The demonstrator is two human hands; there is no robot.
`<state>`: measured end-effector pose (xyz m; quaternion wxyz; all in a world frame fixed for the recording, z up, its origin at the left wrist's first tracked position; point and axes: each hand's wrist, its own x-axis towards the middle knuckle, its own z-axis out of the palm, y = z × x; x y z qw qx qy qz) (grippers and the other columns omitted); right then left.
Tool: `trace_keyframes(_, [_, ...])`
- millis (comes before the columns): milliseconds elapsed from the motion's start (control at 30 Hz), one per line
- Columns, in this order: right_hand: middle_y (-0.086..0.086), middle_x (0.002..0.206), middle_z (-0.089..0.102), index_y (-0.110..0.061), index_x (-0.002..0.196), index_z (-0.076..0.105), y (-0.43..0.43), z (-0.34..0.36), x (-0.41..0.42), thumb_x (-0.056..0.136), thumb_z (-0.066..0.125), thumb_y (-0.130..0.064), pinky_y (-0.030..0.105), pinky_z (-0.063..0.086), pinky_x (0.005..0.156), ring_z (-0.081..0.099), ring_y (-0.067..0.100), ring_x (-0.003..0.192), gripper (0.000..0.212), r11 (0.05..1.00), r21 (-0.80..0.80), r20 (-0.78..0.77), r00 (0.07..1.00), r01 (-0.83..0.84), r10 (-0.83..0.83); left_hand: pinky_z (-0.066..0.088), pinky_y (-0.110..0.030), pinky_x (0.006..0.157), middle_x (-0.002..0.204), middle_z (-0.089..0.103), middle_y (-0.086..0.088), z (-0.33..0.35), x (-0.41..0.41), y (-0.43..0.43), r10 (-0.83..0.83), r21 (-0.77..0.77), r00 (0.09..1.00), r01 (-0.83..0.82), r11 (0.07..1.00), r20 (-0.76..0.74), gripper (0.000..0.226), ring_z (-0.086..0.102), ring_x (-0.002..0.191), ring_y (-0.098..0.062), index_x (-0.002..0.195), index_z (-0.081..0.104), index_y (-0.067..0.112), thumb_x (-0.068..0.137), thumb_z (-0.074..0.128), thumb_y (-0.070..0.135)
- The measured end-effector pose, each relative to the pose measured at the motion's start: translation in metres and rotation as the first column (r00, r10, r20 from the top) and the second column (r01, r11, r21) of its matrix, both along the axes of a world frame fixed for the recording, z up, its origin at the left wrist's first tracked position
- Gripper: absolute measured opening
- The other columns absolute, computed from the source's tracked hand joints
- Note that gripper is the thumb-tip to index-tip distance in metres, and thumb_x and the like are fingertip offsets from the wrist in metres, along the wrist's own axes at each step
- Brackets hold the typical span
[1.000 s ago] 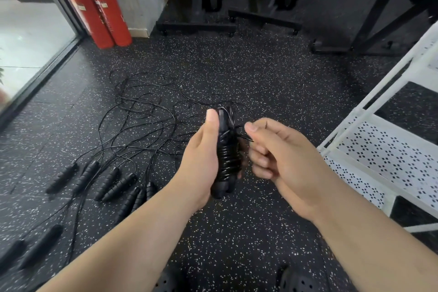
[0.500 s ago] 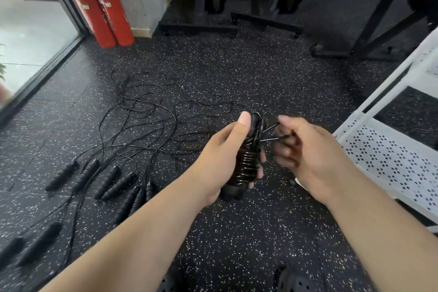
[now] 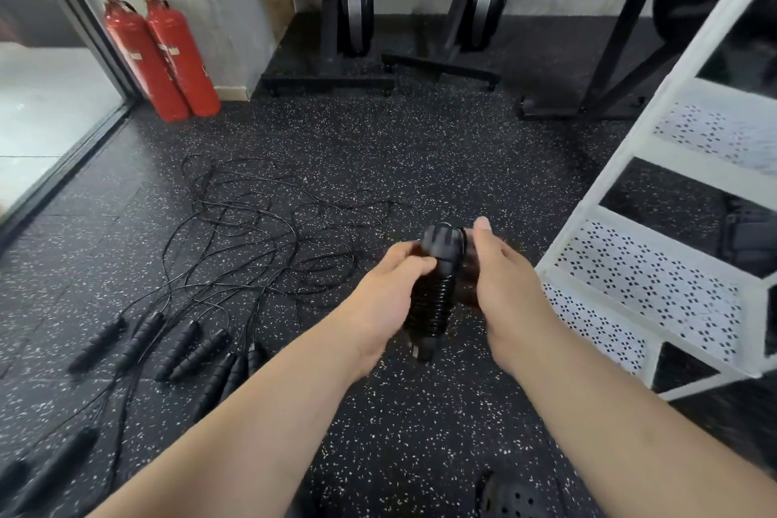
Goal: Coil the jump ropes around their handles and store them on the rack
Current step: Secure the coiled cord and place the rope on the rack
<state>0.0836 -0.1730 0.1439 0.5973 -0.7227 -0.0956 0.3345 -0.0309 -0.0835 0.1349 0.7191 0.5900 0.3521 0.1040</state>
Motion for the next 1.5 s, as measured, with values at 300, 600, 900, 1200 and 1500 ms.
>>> trace_keyframes(300, [0.005,0.096,0.081,-0.021,0.099,0.077,-0.040,0.030,0.007,0.105,0.059,-0.054,0.047,0.063,0.091,0.078,0.026,0.096,0.039,0.970,0.158,-0.019,0.983,0.184,-0.183,0.053,-0.024,0.086,0.126,0.070,0.008,0.019,0.024,-0.060,-0.024,0.150,0.995,0.009,0.989,0.093,0.036,0.068,0.112,-0.004,0.139,0.052,0.041,0.105,0.063,0.045])
trace_keyframes(600, [0.006,0.101,0.083,-0.014,0.114,0.075,-0.114,0.076,0.055,0.110,0.044,-0.059,0.054,0.060,0.100,0.080,0.030,0.097,0.055,0.952,0.245,0.056,0.978,0.182,-0.202,0.062,-0.061,0.090,0.107,0.078,-0.010,0.047,0.055,-0.132,-0.177,0.146,0.974,0.156,0.977,0.141,0.037,0.074,0.104,-0.038,0.114,0.073,0.022,0.106,0.056,0.053])
trace_keyframes(900, [-0.009,0.123,0.078,-0.041,0.130,0.071,-0.189,0.085,0.105,0.103,0.038,-0.075,0.050,0.052,0.111,0.071,0.013,0.119,0.055,0.899,0.320,0.118,0.929,0.299,-0.351,0.065,-0.037,0.078,0.099,0.079,0.001,0.092,0.143,-0.174,-0.197,0.218,0.969,0.161,0.962,0.151,0.033,0.076,0.088,-0.016,0.118,0.071,0.022,0.103,0.066,0.051])
trace_keyframes(1200, [-0.014,0.145,0.062,-0.026,0.150,0.055,-0.210,0.081,0.163,0.113,0.042,-0.031,0.038,0.047,0.115,0.055,0.004,0.133,0.040,0.836,0.261,0.697,0.505,0.482,-0.509,0.064,-0.054,0.089,0.093,0.082,-0.008,0.140,0.280,-0.168,-0.226,0.311,0.970,0.189,0.931,0.089,0.052,0.080,0.089,-0.032,0.101,0.076,0.010,0.089,0.069,0.060])
trace_keyframes(1500, [0.008,0.169,0.040,-0.007,0.160,0.044,-0.205,0.057,0.215,0.096,0.054,-0.019,0.057,0.023,0.130,0.030,0.030,0.160,0.066,0.703,-0.327,0.932,0.338,0.632,0.129,0.054,-0.038,0.081,0.103,0.071,-0.010,0.143,0.365,-0.170,-0.184,0.676,0.931,0.357,0.645,-0.315,0.048,0.069,0.095,-0.032,0.106,0.061,0.007,0.106,0.055,0.055])
